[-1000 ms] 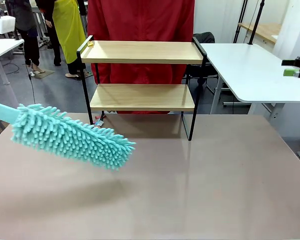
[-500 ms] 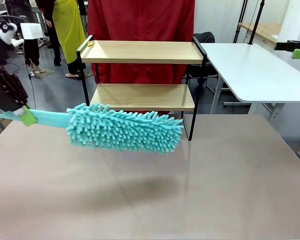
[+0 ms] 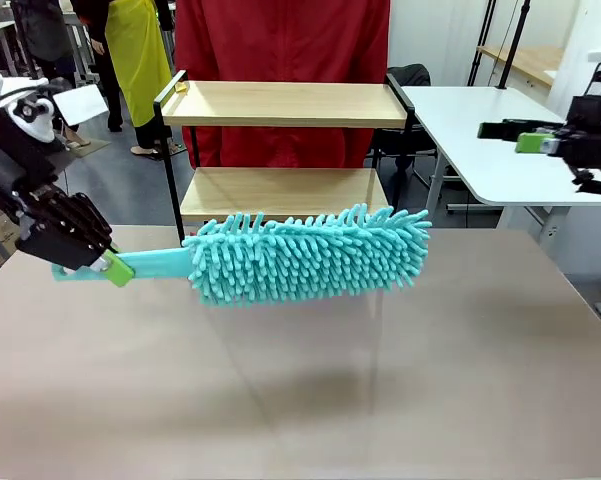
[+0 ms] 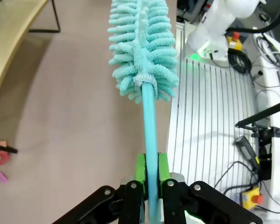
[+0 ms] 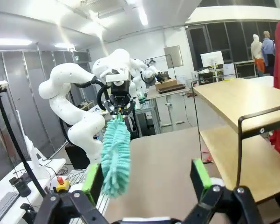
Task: Clean the shelf.
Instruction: Hand the Duster back to the human.
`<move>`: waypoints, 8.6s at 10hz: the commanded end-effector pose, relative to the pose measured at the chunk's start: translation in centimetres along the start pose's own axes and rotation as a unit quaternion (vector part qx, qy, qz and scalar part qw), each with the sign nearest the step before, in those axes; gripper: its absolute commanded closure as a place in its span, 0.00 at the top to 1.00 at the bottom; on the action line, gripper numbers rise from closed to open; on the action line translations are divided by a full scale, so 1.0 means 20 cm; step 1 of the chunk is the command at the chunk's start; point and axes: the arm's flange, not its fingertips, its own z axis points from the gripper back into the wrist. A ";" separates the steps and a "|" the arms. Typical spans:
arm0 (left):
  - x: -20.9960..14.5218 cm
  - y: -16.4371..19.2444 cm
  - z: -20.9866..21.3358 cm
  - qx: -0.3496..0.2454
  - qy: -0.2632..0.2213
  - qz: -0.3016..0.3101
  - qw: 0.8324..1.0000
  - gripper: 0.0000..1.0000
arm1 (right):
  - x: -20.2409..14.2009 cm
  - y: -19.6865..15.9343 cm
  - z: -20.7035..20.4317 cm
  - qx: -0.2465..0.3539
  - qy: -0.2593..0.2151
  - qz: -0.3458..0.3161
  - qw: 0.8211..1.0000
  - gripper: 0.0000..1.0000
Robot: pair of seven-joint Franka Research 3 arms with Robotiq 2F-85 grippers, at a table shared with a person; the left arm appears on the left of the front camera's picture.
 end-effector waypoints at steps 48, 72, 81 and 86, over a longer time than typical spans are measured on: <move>0.00 0.05 -0.08 0.032 -0.003 -0.011 0.999 0.70 | -0.64 0.20 -0.83 0.011 0.067 -0.001 0.998 0.02; -0.55 -0.04 0.68 0.099 -0.275 0.013 0.956 1.00 | 0.19 0.50 -0.27 -0.266 -0.127 0.135 0.946 0.16; -0.55 -0.04 0.68 0.099 -0.275 0.013 0.956 1.00 | 0.02 0.56 0.48 -0.616 -0.164 0.090 0.765 0.16; -0.55 -0.04 0.68 0.099 -0.275 0.013 0.956 1.00 | -0.39 0.37 0.53 -0.653 -0.109 -0.001 0.750 0.16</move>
